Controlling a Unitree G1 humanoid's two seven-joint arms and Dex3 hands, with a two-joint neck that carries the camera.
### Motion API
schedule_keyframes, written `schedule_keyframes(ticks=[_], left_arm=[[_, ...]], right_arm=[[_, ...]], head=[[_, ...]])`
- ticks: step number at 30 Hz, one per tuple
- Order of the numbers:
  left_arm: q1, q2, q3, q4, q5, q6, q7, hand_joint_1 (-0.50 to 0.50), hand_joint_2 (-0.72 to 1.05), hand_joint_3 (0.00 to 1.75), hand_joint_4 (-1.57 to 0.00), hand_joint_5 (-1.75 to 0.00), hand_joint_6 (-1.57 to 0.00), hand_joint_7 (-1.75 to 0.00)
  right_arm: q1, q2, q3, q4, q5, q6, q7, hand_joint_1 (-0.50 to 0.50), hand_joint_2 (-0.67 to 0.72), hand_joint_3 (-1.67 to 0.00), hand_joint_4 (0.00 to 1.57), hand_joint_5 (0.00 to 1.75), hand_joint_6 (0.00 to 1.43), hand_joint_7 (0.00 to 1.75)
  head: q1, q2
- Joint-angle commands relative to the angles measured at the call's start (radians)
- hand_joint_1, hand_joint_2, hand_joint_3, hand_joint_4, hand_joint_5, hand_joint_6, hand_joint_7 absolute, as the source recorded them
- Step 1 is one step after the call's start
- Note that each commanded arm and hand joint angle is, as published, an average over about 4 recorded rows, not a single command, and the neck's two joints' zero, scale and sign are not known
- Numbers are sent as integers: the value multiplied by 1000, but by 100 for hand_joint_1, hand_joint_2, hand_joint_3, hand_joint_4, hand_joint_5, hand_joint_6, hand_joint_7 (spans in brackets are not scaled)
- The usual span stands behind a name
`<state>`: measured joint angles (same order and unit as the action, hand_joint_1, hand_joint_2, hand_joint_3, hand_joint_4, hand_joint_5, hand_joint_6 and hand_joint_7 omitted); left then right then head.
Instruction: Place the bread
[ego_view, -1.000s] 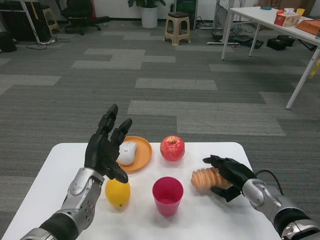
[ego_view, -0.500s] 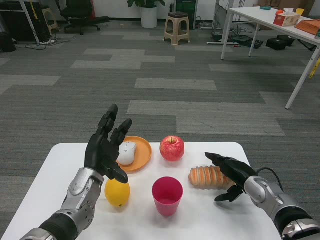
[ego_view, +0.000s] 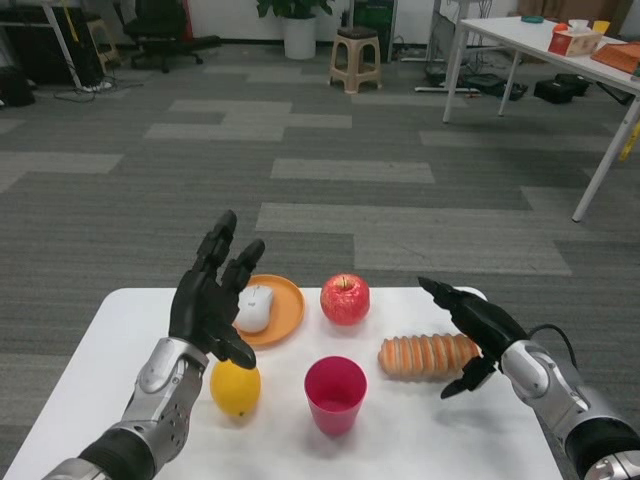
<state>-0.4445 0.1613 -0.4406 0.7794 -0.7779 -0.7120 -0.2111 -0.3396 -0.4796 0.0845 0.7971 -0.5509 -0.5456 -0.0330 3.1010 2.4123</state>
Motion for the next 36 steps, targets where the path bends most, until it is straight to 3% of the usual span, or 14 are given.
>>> schedule_keyframes(ticks=[1,6,8,12,16,20,26,36], left_arm=[[1,3,3,0,-6,-3,-2,50,-46,9,0,-41,0,0],[1,3,3,0,-6,-3,-2,50,-46,9,0,-41,0,0],[1,3,3,0,-6,-3,-2,50,-46,9,0,-41,0,0],[1,3,4,0,-6,-3,-2,50,-46,9,0,-41,0,0],[1,2,5,0,-6,-3,-1,50,-46,9,0,-44,0,0],[0,1,6,0,-6,-3,-1,50,-46,9,0,-49,0,0],[-5,1,4,1,-6,-3,-1,50,-46,9,0,-41,0,0],[-12,1,5,1,-6,-3,1,50,-46,9,0,-41,0,0]], right_arm=[[35,-19,11,-55,131,-19,-23,-33,-11,-22,0,0,0,0],[49,-30,152,-57,542,-20,-37,-34,-22,-24,0,0,0,0],[54,-26,169,-71,595,-16,-45,-36,-24,-24,0,0,0,0],[71,-5,165,-117,596,-19,-78,-42,-35,-26,10,0,0,5],[90,23,162,-146,599,-31,-136,-50,-45,-52,63,44,1,24],[104,40,171,-169,604,-52,-196,-46,-54,-75,94,68,10,31],[106,53,189,-176,610,-81,-260,-46,-54,-87,121,78,19,42],[109,85,208,-232,626,-90,-310,-46,-54,-95,136,87,23,49]], head=[[-1,1],[-4,3],[-3,3],[2,0],[5,-6],[4,-8],[8,-10],[14,-13]])
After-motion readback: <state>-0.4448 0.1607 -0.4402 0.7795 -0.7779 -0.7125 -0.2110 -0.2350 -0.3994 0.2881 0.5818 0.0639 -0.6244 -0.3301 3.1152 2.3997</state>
